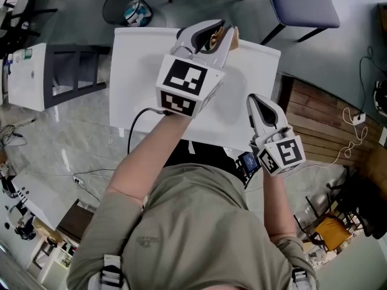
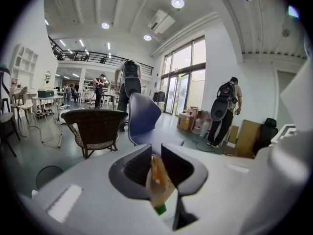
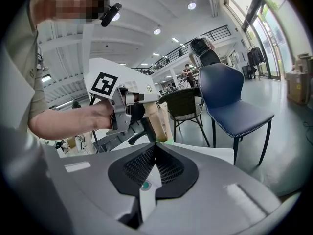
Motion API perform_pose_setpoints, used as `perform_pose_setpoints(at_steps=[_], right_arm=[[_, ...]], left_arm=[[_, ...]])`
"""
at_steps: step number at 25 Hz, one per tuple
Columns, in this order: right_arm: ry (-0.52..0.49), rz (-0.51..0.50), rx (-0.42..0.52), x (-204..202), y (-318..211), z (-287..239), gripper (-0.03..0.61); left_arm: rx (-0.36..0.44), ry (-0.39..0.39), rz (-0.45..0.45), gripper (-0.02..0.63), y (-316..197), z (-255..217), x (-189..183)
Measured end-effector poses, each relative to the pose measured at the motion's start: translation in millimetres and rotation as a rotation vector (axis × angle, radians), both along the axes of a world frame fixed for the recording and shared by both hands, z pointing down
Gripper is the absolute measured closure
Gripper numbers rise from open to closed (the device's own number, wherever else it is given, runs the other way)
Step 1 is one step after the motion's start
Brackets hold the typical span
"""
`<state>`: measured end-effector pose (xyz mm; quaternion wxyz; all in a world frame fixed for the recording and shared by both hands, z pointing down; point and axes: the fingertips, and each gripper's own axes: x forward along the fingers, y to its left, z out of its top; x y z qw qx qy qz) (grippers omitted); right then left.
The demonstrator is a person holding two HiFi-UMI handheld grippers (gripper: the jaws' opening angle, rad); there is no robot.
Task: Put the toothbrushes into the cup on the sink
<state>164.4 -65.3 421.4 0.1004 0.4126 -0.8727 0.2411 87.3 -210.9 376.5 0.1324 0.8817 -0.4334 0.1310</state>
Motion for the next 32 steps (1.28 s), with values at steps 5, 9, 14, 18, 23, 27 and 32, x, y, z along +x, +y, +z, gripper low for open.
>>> perform_pose_setpoints(at_steps=[5, 9, 14, 18, 23, 27, 32], right_arm=[[0.004, -0.007, 0.003, -2.4, -0.9, -2.1, 0.568], [0.006, -0.009, 0.007, -4.6, 0.4, -4.1, 0.568], [0.011, -0.008, 0.011, -7.4, 1.7, -4.4, 0.568], [0.015, -0.008, 0.019, -12.3, 3.6, -8.8, 0.568], [0.015, -0.003, 0.034, -23.9, 6.7, -17.4, 0.568], [0.02, 0.003, 0.044, -31.5, 12.5, -22.6, 0.568], [0.02, 0.019, 0.064, -38.1, 20.8, -30.7, 0.568]], left_arm=[[-0.001, 0.009, 0.002, 0.588, 3.0, -1.4, -1.0], [-0.005, 0.026, -0.001, 0.588, 5.8, -3.6, -4.4], [-0.006, 0.043, 0.0, 0.588, 8.4, -6.1, -8.9], [-0.004, 0.042, 0.008, 0.588, 12.4, -11.0, -13.4], [0.004, 0.042, 0.025, 0.588, 19.9, -19.4, -20.3], [0.009, 0.035, 0.041, 0.588, 30.4, -24.7, -25.2], [0.013, 0.027, 0.074, 0.588, 48.3, -30.6, -26.0]])
